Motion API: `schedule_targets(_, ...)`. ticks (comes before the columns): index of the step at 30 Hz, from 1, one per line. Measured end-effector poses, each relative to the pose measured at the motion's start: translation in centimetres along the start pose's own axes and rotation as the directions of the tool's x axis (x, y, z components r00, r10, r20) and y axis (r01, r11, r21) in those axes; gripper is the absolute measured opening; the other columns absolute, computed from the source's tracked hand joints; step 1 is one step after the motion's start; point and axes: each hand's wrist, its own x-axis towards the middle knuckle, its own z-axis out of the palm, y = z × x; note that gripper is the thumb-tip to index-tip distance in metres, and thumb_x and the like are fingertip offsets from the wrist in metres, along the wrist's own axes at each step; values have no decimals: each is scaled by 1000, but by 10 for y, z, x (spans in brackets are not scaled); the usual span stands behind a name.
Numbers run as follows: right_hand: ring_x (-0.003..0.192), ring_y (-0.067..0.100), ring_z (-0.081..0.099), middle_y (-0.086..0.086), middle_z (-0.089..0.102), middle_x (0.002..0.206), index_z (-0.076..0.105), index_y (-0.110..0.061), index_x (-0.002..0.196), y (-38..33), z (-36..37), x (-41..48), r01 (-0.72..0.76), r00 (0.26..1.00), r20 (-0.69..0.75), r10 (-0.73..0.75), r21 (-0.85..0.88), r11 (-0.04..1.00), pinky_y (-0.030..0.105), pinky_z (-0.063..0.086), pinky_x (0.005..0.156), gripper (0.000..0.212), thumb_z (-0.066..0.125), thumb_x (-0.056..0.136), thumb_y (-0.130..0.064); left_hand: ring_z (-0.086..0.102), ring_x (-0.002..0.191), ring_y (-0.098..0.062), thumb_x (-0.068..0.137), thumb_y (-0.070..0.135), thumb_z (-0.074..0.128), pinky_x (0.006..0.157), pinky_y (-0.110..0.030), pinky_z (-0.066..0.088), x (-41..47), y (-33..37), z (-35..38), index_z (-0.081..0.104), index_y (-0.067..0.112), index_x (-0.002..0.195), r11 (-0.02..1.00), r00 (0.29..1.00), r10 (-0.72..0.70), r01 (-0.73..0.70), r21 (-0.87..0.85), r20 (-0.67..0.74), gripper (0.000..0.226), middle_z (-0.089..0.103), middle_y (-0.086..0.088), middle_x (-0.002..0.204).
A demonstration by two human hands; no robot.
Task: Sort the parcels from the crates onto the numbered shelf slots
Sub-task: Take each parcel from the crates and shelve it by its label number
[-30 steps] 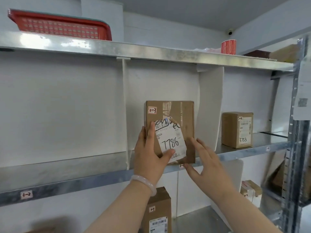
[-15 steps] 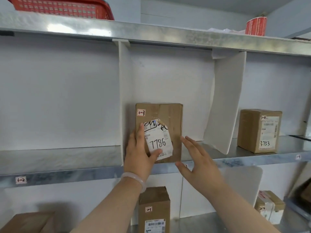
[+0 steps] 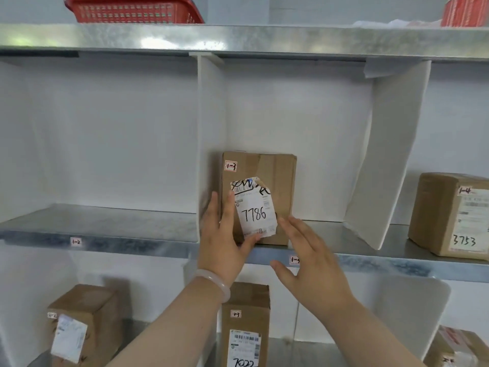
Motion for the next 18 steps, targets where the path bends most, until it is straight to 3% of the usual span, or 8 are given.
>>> schedule_targets(3,139,13,35,-10,34,153,35,-32,148,-13,11,-10,73,996,34,-76,89,993,31,30,110,76,72,81,-38,25,146,-25,82,44,75,112,-38,30,-34,-5,-25,16,36,155,993,997,74,-70,100,-34,95,18,-4,163)
schedule_targets(6,143,10,26,-14,27,156,26,-38,149,-34,33,-19,161,971,150,-184,153,975,29,20,114,76,64,83,-46,40,139,-32,83,50,68,106,-46,40,-65,-17,-61,32,27,151,954,998,60,-48,297,-33,80,31,-8,158)
schedule_targets(8,144,0,6,-26,3,157,6,-51,148,-56,52,-21,214,934,242,-265,217,952,27,8,117,79,55,86,-56,46,134,-35,85,54,65,104,-50,43,-83,-26,-93,35,26,149,893,1000,-1,15,450,-30,76,37,-10,155)
schedule_targets(10,132,-14,-24,-39,-29,142,-18,-63,137,-87,74,-22,274,894,287,-343,255,927,18,-14,107,81,47,87,-66,53,127,-37,79,50,74,99,-54,49,-102,-35,-132,42,24,146,819,996,-66,90,566,-62,78,42,-12,152)
schedule_targets(12,122,-18,-37,-41,-38,134,-25,-64,132,-125,89,-24,329,858,295,-421,316,890,17,-21,101,80,41,86,-71,56,122,-36,71,41,84,96,-53,51,-122,-44,-174,48,22,142,763,989,-107,147,629,-102,82,45,-13,149)
schedule_targets(14,128,-16,-32,-36,-27,142,-12,-58,141,-167,101,-30,361,824,273,-497,424,831,18,-21,105,75,34,84,-75,53,125,-33,70,41,85,101,-48,46,-142,-49,-219,45,24,144,685,981,-152,192,703,-120,86,45,-11,149)
schedule_targets(18,146,9,7,-12,16,158,20,-34,152,-255,111,-47,421,745,255,-616,537,731,25,-3,117,80,46,83,-67,48,132,-31,74,49,79,106,-46,41,-189,-52,-311,45,22,146,510,956,-244,271,816,-165,84,44,-10,150)
